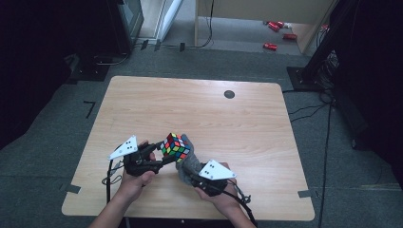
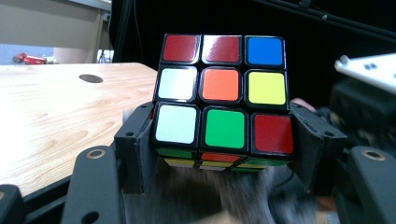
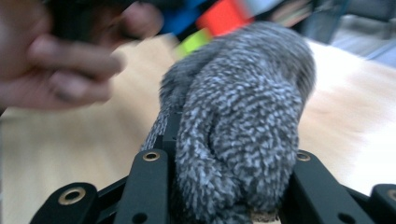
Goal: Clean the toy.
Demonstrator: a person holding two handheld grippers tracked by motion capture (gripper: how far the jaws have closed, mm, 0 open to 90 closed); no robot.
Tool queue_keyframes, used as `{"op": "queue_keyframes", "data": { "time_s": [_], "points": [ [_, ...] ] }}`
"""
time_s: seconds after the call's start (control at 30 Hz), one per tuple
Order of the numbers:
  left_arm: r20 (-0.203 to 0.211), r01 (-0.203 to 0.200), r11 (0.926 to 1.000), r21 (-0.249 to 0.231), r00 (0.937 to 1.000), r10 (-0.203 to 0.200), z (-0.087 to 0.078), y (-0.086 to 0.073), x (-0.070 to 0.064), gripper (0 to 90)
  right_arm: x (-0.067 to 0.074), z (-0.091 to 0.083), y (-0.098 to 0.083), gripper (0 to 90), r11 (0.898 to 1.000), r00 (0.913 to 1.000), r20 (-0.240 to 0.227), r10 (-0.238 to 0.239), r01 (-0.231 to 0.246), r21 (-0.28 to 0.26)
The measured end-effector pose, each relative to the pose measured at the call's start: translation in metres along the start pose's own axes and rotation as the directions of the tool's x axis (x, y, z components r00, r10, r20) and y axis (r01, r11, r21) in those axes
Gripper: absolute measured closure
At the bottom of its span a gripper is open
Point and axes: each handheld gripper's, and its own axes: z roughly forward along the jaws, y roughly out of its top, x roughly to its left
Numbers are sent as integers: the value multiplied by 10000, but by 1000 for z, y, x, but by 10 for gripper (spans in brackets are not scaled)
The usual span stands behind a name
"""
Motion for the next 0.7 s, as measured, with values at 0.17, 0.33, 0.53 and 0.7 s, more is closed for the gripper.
{"op": "queue_keyframes", "data": {
  "time_s": [0.17, 0.33, 0.53, 0.7],
  "points": [
    [25, -62, 9998, 170, 10000, 62, 3, -2, -2, 342, -6, -5, 2, 663, 9990, 9988, 347, 335, -325, -291],
    [-81, 39, 10000, 63, 10000, -38, 1, -1, 0, 342, 11, 7, -5, 662, 9970, 9974, -471, -552, 576, 517],
    [-47, -5, 9999, 172, 10000, 6, 3, -3, -1, 343, -5, -2, 2, 663, 10000, 9997, 240, 28, -30, 81],
    [-40, 87, 9998, 188, 10000, -86, 4, -4, 0, 342, -2, -3, 2, 665, 9999, 9999, 62, -98, 97, 110]
  ]
}}
